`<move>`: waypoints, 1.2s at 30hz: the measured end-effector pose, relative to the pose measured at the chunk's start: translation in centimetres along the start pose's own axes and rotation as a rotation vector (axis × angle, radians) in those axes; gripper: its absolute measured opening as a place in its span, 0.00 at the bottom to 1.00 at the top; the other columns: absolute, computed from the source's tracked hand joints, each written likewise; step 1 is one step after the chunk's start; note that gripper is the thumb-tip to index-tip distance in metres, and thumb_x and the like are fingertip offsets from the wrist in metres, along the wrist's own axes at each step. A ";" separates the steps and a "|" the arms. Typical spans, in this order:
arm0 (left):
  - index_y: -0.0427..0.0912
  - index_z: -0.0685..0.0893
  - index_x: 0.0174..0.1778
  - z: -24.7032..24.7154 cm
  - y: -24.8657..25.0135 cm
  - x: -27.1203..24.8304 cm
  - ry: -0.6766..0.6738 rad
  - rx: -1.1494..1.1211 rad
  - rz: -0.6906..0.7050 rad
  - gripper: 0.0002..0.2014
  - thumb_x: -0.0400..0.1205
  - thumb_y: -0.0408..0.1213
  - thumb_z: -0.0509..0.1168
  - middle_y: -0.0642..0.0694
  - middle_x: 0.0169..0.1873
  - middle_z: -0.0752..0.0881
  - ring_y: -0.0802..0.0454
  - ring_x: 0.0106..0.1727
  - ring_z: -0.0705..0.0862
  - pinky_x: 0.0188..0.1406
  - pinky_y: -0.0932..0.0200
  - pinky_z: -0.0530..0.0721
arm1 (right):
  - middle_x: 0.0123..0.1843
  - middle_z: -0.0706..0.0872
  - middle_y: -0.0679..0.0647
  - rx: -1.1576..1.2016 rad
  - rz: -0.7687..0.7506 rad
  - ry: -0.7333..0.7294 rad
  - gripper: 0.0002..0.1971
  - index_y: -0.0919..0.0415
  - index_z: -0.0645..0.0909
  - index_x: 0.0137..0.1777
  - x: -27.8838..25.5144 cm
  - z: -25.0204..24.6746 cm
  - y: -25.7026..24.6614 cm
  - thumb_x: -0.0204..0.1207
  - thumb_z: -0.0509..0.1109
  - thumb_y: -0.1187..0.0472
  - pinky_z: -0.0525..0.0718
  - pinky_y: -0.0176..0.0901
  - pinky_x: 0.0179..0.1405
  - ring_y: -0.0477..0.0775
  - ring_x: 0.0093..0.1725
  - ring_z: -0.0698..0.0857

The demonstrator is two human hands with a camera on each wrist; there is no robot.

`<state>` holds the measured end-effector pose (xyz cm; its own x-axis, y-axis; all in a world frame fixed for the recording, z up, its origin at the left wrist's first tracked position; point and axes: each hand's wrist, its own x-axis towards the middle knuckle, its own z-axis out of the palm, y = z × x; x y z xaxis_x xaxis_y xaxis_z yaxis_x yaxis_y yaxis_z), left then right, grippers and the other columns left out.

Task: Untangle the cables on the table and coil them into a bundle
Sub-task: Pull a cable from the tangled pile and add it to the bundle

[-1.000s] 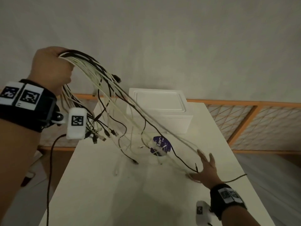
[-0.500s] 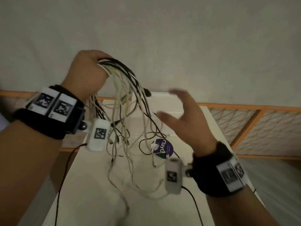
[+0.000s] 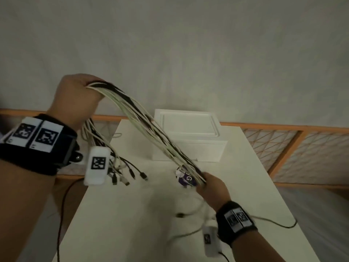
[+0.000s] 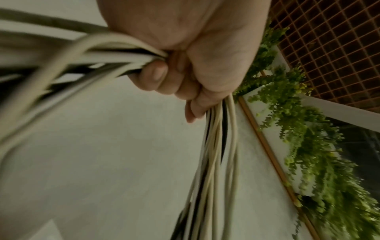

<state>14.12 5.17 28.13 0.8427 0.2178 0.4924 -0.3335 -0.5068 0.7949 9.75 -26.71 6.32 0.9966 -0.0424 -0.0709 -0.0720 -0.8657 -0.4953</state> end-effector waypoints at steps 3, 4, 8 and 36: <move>0.44 0.87 0.46 -1.3 -1.5 0.9 0.048 -0.106 -0.120 0.12 0.68 0.35 0.67 0.55 0.20 0.81 0.64 0.18 0.73 0.16 0.72 0.68 | 0.53 0.89 0.47 -0.260 0.200 -0.047 0.17 0.46 0.78 0.63 -2.5 1.3 8.2 0.74 0.64 0.52 0.76 0.41 0.59 0.52 0.57 0.85; 0.43 0.87 0.48 -1.2 -1.9 0.9 0.041 -0.075 -0.124 0.12 0.69 0.34 0.67 0.52 0.23 0.80 0.64 0.19 0.73 0.16 0.72 0.69 | 0.53 0.89 0.46 -0.316 0.271 -0.056 0.17 0.43 0.77 0.64 -3.5 1.4 10.2 0.75 0.63 0.50 0.76 0.42 0.58 0.51 0.57 0.85; 0.40 0.90 0.45 2.0 -2.1 -0.6 -0.076 0.085 -0.026 0.08 0.77 0.29 0.65 0.45 0.36 0.86 0.64 0.31 0.79 0.30 0.74 0.74 | 0.64 0.82 0.45 -0.400 0.418 -0.135 0.26 0.40 0.72 0.69 -3.3 -0.1 13.3 0.71 0.69 0.40 0.75 0.51 0.64 0.53 0.65 0.79; 0.48 0.86 0.47 10.9 -5.3 -8.9 -0.482 0.273 0.021 0.10 0.77 0.29 0.65 0.50 0.40 0.87 0.49 0.44 0.85 0.45 0.55 0.81 | 0.63 0.83 0.51 -0.365 0.057 -0.029 0.38 0.50 0.68 0.73 0.3 -3.5 1.9 0.64 0.75 0.40 0.72 0.54 0.61 0.58 0.65 0.81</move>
<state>12.98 -3.23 15.68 0.9563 -0.1690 0.2384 -0.2851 -0.7184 0.6345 10.04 -30.15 8.42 0.9894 -0.0864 -0.1163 -0.1034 -0.9834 -0.1491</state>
